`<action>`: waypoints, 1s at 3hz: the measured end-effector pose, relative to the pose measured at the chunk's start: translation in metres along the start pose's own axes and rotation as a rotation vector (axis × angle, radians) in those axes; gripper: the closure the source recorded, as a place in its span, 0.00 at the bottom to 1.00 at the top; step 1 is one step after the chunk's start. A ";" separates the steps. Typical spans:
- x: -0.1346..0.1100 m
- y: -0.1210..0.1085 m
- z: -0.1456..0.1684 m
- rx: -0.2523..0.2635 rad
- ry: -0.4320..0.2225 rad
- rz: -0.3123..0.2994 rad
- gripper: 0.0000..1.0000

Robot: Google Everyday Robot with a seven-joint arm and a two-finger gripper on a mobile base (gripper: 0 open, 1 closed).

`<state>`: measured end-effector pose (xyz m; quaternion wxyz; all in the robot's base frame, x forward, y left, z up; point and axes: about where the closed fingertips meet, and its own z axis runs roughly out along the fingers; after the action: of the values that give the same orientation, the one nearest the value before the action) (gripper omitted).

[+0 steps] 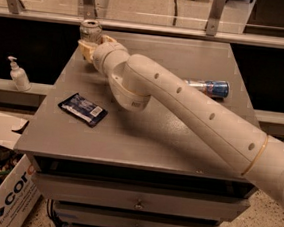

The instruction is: Move 7up can near redbull can

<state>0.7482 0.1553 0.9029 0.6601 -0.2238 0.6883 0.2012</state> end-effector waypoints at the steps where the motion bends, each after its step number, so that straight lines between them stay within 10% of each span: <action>1: 0.003 0.010 -0.029 -0.051 0.007 0.002 1.00; 2: 0.010 0.003 -0.093 -0.087 0.020 -0.015 1.00; 3: 0.010 0.003 -0.093 -0.087 0.020 -0.015 1.00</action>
Offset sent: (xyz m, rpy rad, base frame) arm -0.0893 -0.0462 -0.0060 -0.0265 0.0137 0.1093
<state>0.6700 0.1043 0.8970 0.6444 -0.2594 0.6836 0.2238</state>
